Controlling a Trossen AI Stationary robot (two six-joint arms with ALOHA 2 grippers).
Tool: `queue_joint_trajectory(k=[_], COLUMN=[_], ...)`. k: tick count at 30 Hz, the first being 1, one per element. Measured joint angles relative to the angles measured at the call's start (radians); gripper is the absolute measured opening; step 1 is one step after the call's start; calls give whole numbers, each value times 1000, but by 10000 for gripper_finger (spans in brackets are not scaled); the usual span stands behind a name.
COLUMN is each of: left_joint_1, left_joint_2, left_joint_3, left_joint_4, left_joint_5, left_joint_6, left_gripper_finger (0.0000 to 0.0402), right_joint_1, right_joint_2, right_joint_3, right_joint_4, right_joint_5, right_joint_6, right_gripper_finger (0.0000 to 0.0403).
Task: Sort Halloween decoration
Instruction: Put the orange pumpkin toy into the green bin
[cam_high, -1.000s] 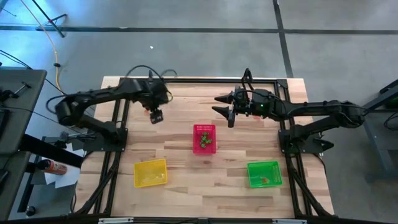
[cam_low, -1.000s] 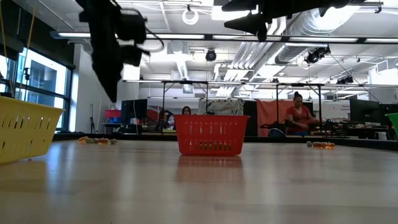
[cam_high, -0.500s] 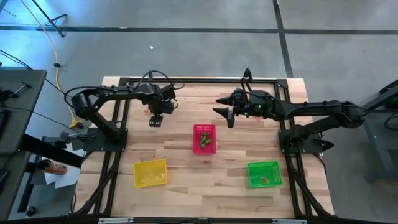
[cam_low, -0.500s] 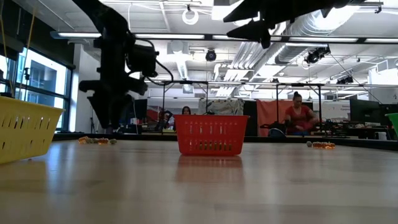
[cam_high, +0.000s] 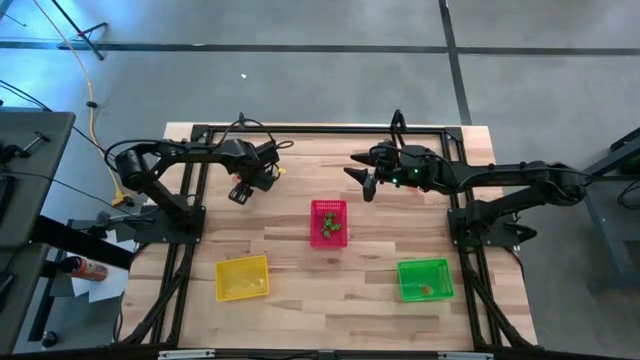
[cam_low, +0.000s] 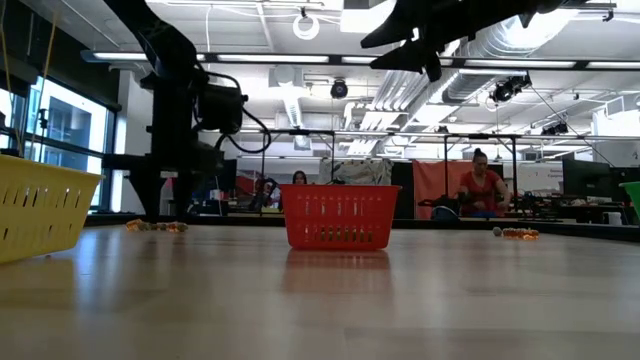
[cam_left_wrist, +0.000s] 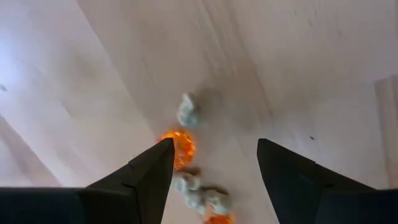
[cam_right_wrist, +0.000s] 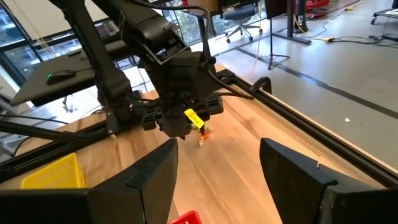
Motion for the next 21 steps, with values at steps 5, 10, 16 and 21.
queue_joint_trajectory(k=[5,10,16,21], left_joint_1=[0,28,97,126], left_joint_2=[0,0,0,0], left_joint_3=[0,0,0,0], left_joint_4=[35,70,69,66], left_joint_5=[-1,-1,9,95], left_joint_6=[48,54,51,52], left_gripper_finger=[218,218,218,218], right_joint_1=[0,0,0,0], right_joint_2=[0,0,0,0], right_joint_3=[0,0,0,0], right_joint_4=[0,0,0,-1], right_joint_5=[0,1,1,2], right_joint_6=[0,0,24,42], right_gripper_finger=[222,222,222,222])
